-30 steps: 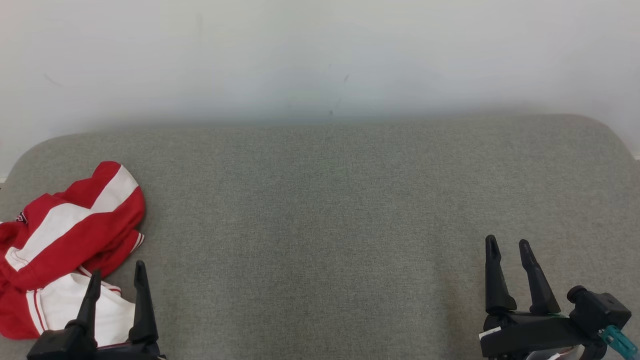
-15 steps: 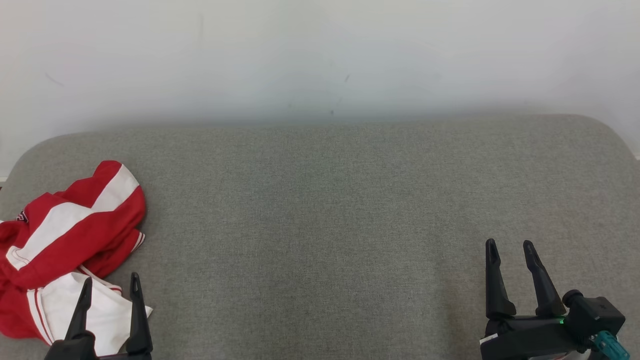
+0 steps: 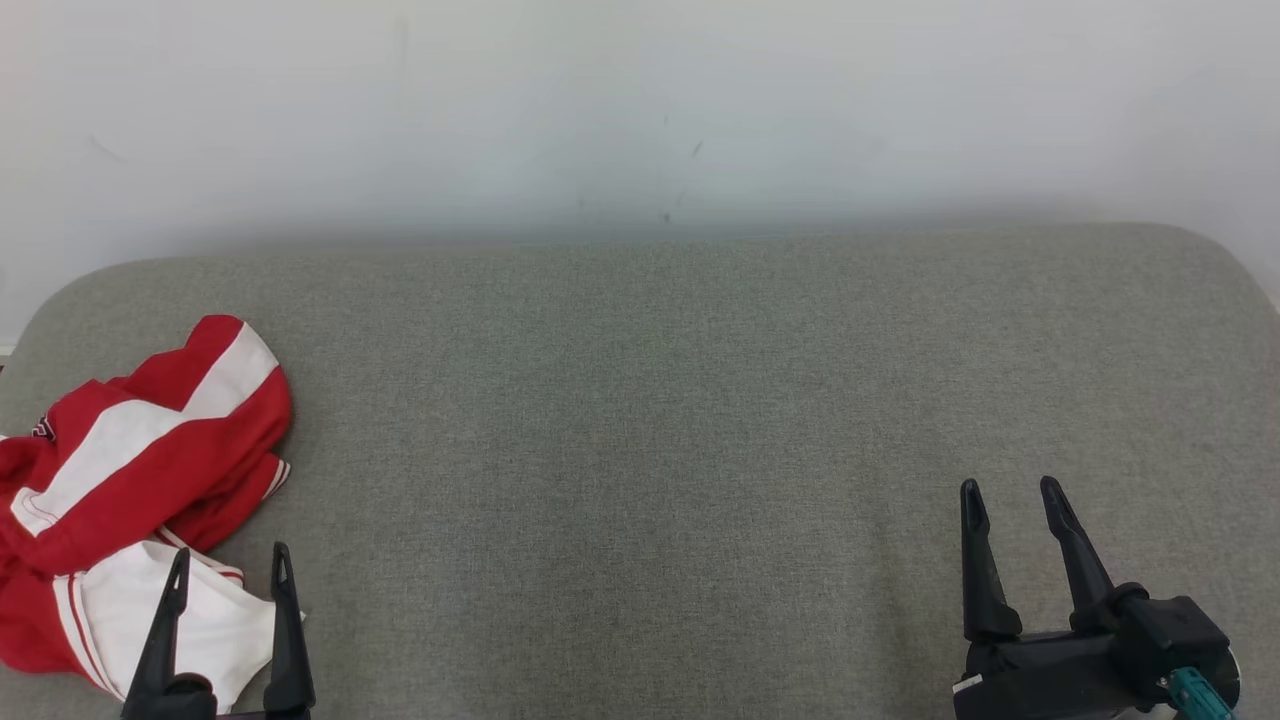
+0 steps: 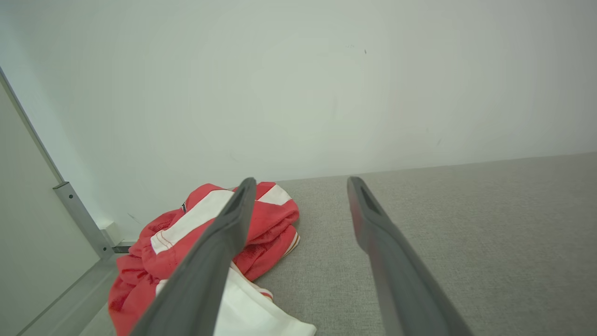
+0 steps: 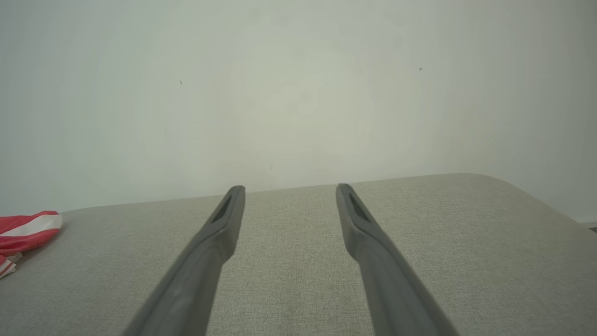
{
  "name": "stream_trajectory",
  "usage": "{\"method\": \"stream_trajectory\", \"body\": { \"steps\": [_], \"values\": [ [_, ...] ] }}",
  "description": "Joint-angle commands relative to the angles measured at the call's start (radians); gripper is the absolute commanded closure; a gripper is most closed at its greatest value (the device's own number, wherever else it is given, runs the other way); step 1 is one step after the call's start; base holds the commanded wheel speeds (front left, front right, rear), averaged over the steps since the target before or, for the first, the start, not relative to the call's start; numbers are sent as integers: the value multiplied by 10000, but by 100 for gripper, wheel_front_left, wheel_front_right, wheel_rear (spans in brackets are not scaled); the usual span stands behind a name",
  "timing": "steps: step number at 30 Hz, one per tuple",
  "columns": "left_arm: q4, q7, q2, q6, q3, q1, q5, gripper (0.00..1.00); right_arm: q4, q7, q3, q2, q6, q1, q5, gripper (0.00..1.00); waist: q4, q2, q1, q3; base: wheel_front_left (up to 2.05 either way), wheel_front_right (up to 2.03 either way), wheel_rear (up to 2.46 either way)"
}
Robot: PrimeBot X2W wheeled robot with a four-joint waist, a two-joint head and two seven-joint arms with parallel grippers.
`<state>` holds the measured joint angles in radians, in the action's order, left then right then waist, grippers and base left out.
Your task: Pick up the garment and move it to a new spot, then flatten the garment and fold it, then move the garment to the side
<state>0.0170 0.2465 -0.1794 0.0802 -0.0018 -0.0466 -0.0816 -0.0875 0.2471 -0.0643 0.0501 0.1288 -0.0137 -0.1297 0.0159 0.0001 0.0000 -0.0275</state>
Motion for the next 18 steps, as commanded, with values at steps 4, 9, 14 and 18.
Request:
{"method": "stream_trajectory", "body": {
  "steps": [4, 9, 14, 18],
  "values": [
    [-223, 158, 67, 198, 195, -219, 528, 0, 46, 144, -14, 0, 35, 142, 418, 0, 10, -1, 0, 41, 0, 0, 0],
    [-125, 202, 121, 266, 329, -344, 707, 0, 22, 193, 5, 0, 34, 206, 552, 0, 5, -1, 0, 119, 0, 0, 0],
    [89, 195, 183, 183, 278, -457, 799, 0, -115, 178, 32, 0, 34, 275, 428, 0, -5, -1, 0, 226, 0, 0, 0],
    [556, 196, 43, -53, 238, -351, 663, 0, -211, 178, 56, 0, 34, 351, 414, 0, -10, -1, 0, 295, 0, 0, 0]
  ]
}}
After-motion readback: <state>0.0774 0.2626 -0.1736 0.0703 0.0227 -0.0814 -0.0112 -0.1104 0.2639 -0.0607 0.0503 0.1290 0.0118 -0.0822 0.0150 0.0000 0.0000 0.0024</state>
